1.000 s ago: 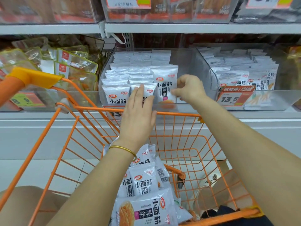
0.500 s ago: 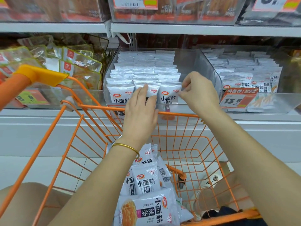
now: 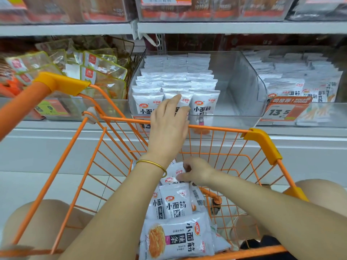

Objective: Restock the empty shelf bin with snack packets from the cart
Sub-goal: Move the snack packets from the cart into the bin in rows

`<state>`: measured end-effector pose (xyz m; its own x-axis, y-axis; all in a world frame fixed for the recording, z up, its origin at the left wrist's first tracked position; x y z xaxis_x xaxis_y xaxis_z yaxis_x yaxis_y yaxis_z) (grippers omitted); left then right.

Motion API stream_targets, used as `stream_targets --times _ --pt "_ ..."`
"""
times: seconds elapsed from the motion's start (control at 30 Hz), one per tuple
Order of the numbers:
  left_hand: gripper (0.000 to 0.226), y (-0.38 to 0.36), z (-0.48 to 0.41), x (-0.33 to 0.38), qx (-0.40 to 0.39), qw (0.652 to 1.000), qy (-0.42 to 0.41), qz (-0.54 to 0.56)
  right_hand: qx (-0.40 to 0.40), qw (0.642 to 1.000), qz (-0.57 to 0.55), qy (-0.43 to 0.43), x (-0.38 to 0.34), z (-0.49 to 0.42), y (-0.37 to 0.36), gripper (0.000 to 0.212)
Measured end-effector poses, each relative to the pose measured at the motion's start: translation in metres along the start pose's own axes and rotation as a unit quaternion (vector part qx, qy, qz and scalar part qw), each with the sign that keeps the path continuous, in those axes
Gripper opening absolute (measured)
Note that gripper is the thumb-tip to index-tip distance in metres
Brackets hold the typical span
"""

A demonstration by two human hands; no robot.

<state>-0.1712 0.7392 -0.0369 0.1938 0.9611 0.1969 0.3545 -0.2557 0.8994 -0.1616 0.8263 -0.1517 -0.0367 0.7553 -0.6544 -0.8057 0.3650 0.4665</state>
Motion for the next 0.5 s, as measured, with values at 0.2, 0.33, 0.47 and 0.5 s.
stream_targets --times 0.2,0.33,0.47,0.5 --pt "0.029 0.012 0.001 0.002 0.057 0.998 -0.011 0.035 0.038 0.995 -0.046 0.074 -0.015 0.039 0.058 0.017" --pt "0.028 0.017 0.001 0.006 0.081 0.995 -0.014 0.059 0.087 0.983 -0.123 0.105 -0.016 0.076 0.090 0.010" --pt "0.031 0.013 0.000 0.008 0.067 0.997 -0.018 0.043 0.202 0.950 -0.187 0.148 -0.023 0.105 0.128 0.010" --pt "0.032 0.010 0.000 0.008 0.055 0.998 -0.022 0.033 0.245 0.934 -0.202 0.163 -0.025 0.109 0.141 0.009"
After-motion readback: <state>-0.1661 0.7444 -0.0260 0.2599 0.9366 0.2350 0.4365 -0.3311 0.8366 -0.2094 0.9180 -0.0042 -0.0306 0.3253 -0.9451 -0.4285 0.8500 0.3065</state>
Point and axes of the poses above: each hand's wrist, its own z-axis away from the middle knuckle, its own y-axis out of the back of the hand, x = y × z, the point moved 6 cm from there along -z, towards the middle knuckle, and after that the axes turned 14 degrees about -x, right-handed, at the moved point
